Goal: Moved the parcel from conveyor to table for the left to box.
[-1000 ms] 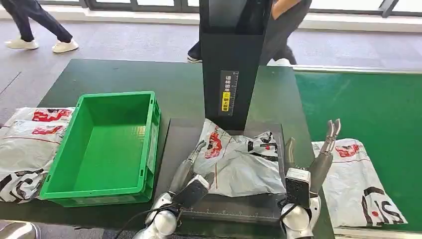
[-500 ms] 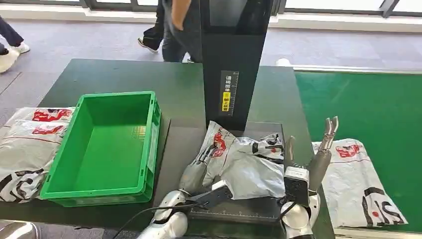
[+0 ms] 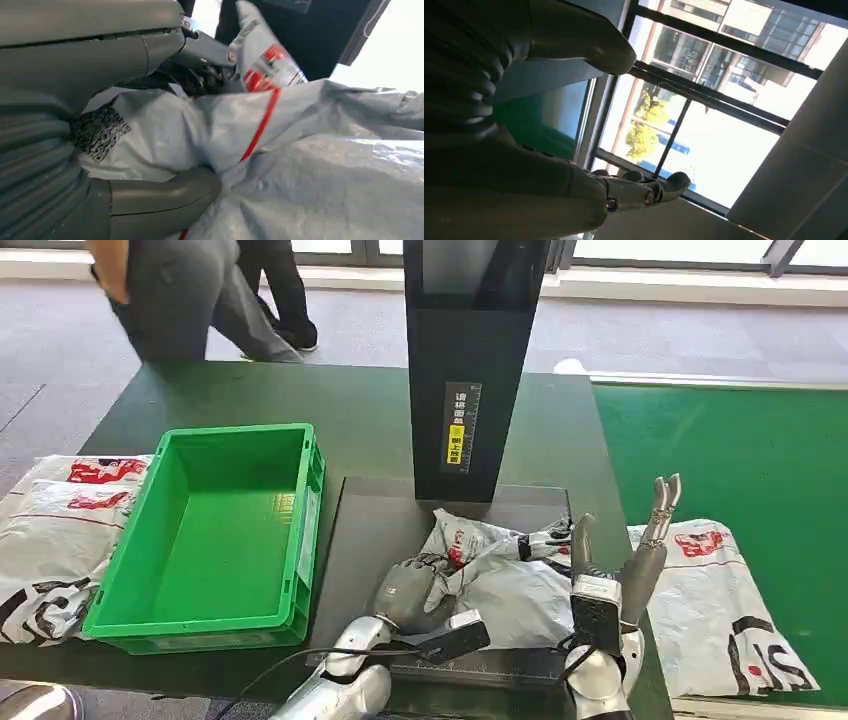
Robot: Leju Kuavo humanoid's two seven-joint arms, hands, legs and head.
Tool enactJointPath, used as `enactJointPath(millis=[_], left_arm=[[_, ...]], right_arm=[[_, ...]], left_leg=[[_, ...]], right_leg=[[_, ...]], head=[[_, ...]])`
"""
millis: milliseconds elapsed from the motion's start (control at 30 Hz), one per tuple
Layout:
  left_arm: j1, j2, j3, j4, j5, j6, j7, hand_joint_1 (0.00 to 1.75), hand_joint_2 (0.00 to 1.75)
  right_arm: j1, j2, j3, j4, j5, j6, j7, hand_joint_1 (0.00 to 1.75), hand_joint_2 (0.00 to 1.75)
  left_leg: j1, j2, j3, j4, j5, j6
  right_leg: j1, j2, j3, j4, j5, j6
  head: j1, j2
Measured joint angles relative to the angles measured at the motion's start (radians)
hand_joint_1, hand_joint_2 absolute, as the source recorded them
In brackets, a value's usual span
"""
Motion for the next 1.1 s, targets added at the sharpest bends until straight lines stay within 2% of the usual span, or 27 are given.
enactJointPath(millis=[533, 733, 833, 967, 1100], left_arm=[[-0.022, -0.007, -0.03, 0.021, -0.006, 0.027, 0.026, 1.75, 1.75], [-0.015, -0.007, -0.015, -0.01, -0.016, 0.212, 0.013, 1.75, 1.75], [0.013, -0.005, 0.048, -0.117, -0.075, 0.295, -0.019, 1.75, 1.75], [0.07, 0.006, 0.164, -0.388, -0.069, 0.306, -0.105, 1.75, 1.75], [0.098, 0.011, 0.226, -0.533, -0.064, 0.307, -0.115, 1.75, 1.75]], right_arm=[[0.013, -0.004, 0.0, -0.006, 0.006, -0.003, 0.0, 0.0, 1.75], [0.023, -0.004, 0.0, -0.006, 0.008, -0.009, 0.0, 0.0, 1.75], [0.022, -0.005, 0.0, -0.006, 0.001, -0.01, 0.0, 0.0, 1.75], [0.01, -0.007, 0.002, 0.002, -0.013, -0.026, 0.0, 0.0, 1.75], [0.0, -0.007, 0.004, 0.006, -0.014, -0.028, 0.0, 0.0, 1.75]], left_leg=[[0.0, 0.0, 0.002, 0.0, 0.0, 0.0], [0.0, 0.0, 0.001, 0.0, 0.0, 0.0], [0.0, 0.0, 0.0, 0.0, 0.0, 0.0], [0.0, 0.0, -0.001, 0.0, 0.0, 0.0], [0.0, -0.001, -0.001, 0.0, 0.0, 0.0]], right_leg=[[0.0, 0.0, 0.001, 0.0, 0.0, 0.0], [0.0, 0.0, 0.001, 0.0, 0.0, 0.0], [0.0, 0.0, 0.001, 0.001, 0.0, 0.0], [0.0, 0.0, 0.0, 0.001, 0.0, 0.0], [0.001, -0.001, 0.0, 0.001, -0.001, 0.0]], head=[[0.0, 0.0], [0.0, 0.0], [0.0, 0.0], [0.0, 0.0], [0.0, 0.0]])
